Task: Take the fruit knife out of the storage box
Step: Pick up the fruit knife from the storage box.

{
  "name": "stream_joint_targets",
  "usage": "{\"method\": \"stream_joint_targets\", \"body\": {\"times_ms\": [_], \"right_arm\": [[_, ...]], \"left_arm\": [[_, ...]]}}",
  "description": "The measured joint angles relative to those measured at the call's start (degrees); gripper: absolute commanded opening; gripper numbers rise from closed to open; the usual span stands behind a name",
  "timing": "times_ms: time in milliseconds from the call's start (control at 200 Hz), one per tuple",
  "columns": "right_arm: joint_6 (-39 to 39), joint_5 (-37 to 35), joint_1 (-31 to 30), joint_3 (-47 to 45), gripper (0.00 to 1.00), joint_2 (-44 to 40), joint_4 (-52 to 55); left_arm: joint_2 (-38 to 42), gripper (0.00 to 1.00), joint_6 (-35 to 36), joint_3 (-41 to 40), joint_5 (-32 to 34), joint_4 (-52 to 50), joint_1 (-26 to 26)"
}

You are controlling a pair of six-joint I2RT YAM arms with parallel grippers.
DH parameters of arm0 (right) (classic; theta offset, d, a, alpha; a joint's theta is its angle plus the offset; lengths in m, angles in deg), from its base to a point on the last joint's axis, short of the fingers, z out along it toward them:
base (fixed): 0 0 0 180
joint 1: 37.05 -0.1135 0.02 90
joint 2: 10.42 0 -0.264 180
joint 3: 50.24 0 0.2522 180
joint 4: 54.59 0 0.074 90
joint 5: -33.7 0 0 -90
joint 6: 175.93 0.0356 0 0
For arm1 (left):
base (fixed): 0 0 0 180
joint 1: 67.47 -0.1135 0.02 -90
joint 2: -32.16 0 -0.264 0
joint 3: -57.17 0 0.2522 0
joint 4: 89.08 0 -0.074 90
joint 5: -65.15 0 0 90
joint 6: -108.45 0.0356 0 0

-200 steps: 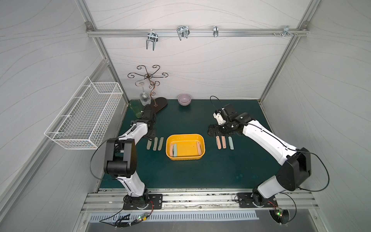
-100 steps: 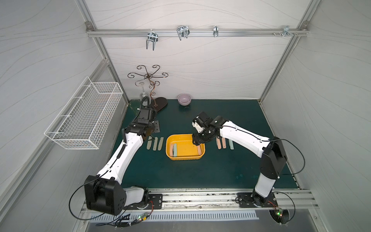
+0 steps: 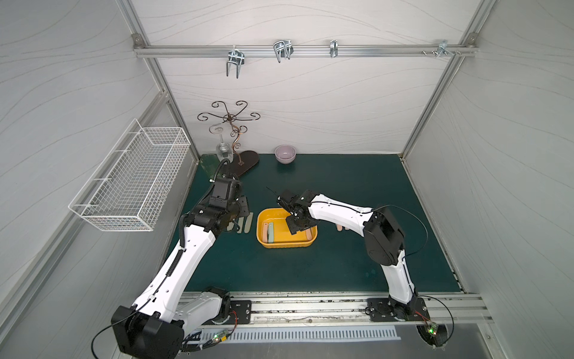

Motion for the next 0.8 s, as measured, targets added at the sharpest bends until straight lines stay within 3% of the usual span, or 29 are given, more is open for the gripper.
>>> {"method": "stream_joint_targets", "body": {"times_ms": [460,800], "right_arm": [[5.8,-2.8,1.2,0.5,0.7,3.7,-0.2],[8.9,0.3,2.4,-0.5,0.7,5.2,-2.4]], "left_arm": [[0.0,0.41,0.0,-0.2,-2.9,-0.3,0.2],[-0.1,0.41,0.6,0.0,-3.6,-0.3,0.2]]}}
